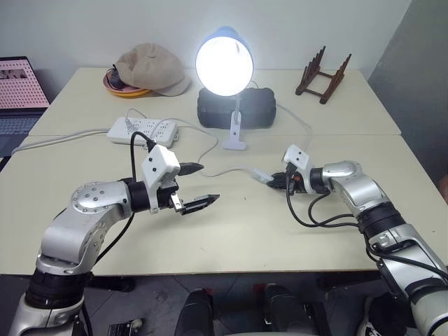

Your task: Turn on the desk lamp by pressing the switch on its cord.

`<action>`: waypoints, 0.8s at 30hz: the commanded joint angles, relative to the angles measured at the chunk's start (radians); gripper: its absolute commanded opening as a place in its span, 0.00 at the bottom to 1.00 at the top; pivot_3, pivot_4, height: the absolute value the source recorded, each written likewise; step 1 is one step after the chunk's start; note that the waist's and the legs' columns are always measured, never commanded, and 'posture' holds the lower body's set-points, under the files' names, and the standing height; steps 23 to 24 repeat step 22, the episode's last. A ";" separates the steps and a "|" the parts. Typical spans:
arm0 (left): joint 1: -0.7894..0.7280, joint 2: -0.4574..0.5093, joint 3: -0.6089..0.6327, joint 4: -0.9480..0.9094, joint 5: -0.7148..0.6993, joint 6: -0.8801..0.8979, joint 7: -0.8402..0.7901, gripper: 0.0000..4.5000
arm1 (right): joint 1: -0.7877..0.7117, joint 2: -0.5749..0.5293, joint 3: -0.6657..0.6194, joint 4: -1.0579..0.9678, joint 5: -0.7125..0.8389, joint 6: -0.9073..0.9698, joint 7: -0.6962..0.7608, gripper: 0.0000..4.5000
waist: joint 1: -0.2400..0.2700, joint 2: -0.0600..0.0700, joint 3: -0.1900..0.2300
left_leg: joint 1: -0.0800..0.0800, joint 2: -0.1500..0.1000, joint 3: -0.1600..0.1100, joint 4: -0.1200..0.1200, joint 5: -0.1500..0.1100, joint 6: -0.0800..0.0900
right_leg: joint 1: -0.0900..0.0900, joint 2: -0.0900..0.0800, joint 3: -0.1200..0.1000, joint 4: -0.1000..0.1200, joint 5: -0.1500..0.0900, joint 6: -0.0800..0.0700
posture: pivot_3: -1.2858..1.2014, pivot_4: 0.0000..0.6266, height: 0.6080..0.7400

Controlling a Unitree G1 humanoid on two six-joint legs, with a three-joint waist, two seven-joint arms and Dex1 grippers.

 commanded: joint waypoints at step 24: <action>-0.201 0.134 -0.069 0.266 0.117 -0.141 -0.132 1.00 | 0.201 -0.314 -0.346 -0.619 0.209 0.338 0.078 1.00 | 0.014 0.001 0.001 | 0.000 0.000 0.001 0.000 0.000 0.000 | 0.000 0.000 0.000 0.000 -0.002 -0.004 | 0.52 0.24 1.00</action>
